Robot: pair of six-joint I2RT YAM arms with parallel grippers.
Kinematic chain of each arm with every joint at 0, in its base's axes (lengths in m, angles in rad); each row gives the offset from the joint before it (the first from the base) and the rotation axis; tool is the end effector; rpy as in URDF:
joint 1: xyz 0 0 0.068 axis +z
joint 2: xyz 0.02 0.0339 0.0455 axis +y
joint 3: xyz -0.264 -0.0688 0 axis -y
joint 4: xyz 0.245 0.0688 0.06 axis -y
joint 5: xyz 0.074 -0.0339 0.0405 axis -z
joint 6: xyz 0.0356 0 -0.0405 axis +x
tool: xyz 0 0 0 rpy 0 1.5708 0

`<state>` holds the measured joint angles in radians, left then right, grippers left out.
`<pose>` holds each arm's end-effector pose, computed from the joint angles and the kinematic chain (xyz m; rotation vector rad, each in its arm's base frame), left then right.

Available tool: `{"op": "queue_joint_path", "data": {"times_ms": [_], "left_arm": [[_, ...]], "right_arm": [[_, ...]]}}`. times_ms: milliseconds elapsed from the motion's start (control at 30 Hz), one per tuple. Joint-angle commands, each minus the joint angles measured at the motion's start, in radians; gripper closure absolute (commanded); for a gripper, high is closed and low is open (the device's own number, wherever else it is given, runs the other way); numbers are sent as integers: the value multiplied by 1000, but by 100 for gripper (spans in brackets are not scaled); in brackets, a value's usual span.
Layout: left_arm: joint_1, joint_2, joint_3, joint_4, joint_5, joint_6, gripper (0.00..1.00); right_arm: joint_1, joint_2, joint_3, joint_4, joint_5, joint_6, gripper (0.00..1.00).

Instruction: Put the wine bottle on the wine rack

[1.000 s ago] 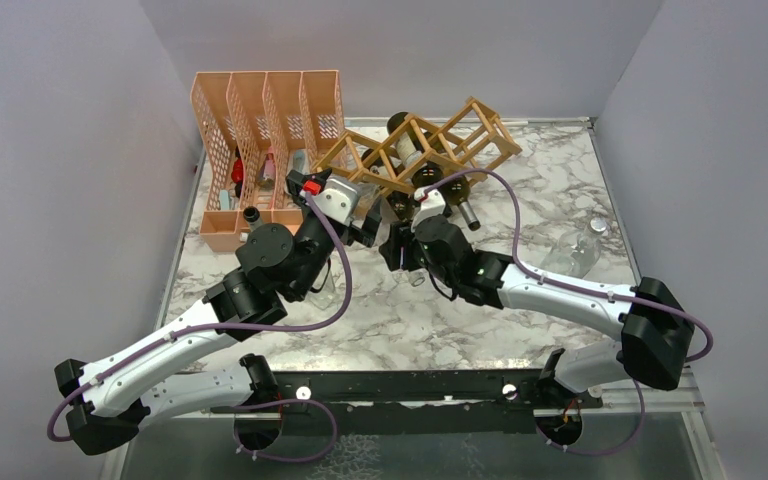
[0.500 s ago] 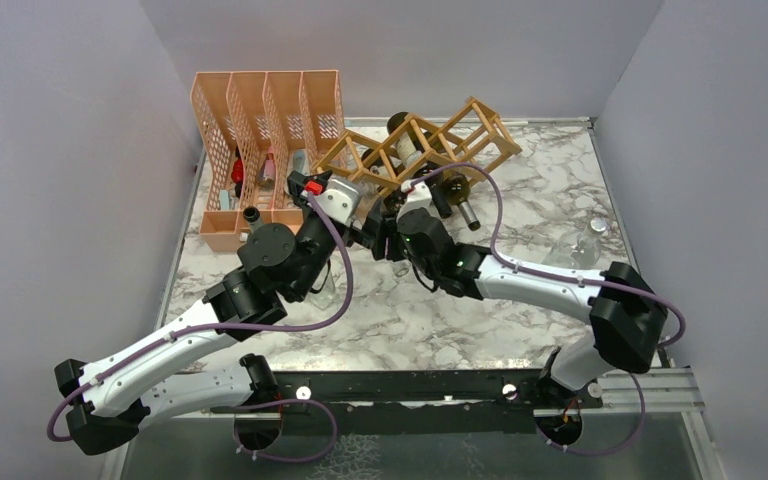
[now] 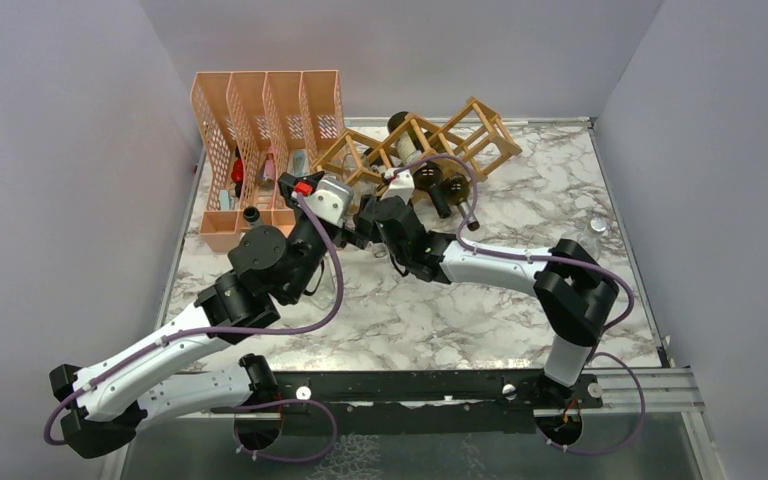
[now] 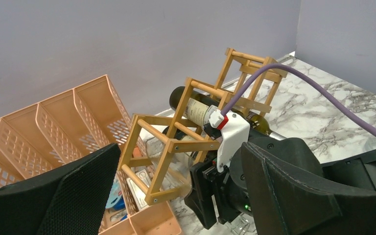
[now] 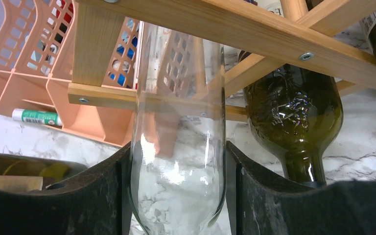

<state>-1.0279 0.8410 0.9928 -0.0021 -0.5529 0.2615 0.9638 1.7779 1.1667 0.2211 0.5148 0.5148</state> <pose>0.1091 -0.1447 0.4222 0.4639 1.3714 -0.2356 0.2462 0.3239 0.2405 -0.0967 1.9366 0.4906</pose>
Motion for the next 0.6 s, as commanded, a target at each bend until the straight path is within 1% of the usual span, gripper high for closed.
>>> {"op": "queue_joint_path", "data": {"times_ms": [0,200,367,533,567], "left_arm": [[-1,-26,43,-13,-41,-10,1],[0,-28,41,-18,-50,-7,1],[-1,-26,40,-19,-52,-4,1],[-1,-23,40,-22,-54,-4,1],[-1,-23,40,-24,-55,-2,1]], "right_arm": [[-12,32,54,123,48,-10,99],[-43,59,56,159,-15,-15,99],[-66,73,65,153,-15,8,99],[-80,101,118,64,24,63,99],[-84,108,130,45,29,74,97]]}}
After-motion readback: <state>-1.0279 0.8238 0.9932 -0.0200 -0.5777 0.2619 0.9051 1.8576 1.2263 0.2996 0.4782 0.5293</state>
